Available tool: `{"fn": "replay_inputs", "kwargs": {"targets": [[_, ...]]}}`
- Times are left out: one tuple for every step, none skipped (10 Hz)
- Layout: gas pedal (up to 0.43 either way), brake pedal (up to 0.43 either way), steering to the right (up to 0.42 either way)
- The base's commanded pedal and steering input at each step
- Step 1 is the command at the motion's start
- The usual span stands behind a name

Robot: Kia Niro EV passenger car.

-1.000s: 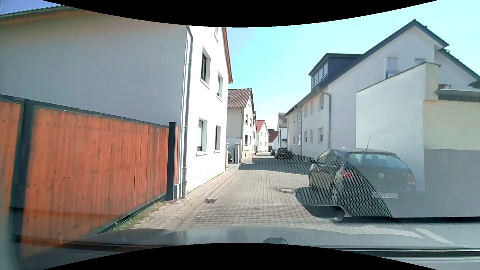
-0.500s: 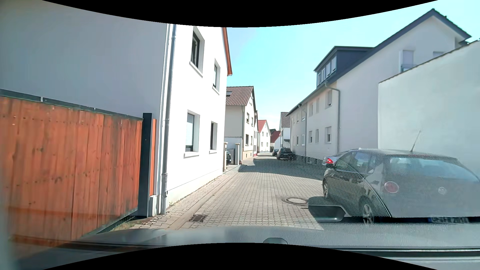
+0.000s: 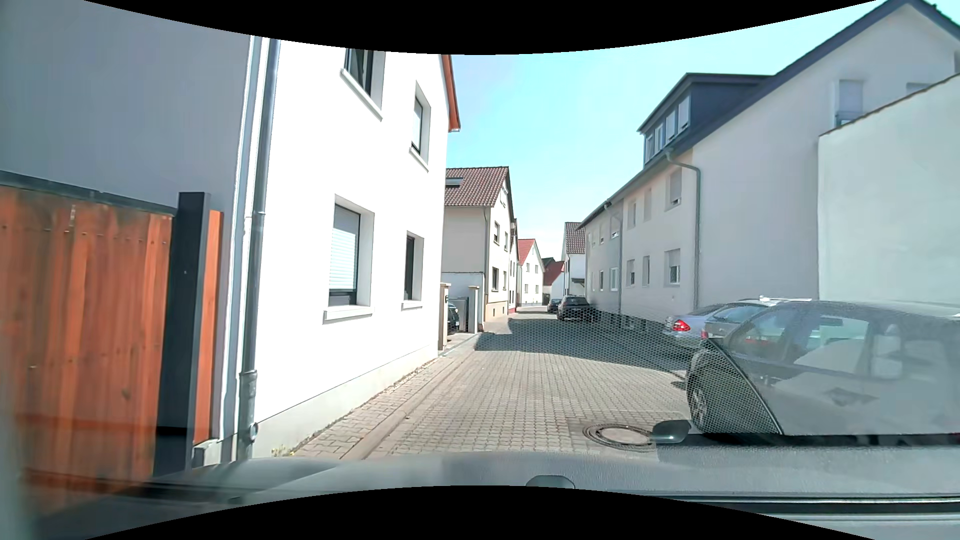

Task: Follow the waypoints while adhering to traffic rules and regulations

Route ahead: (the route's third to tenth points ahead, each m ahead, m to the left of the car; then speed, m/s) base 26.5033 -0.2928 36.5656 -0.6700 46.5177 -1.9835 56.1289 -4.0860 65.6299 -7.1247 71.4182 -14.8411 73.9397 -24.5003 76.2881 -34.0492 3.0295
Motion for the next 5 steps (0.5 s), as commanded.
{"fn": "replay_inputs", "kwargs": {"targets": [[0.000, 0.000, -0.003], [0.000, 0.000, 0.011], [0.000, 0.000, 0.019], [0.000, 0.000, 0.026], [0.000, 0.000, 0.033]]}}
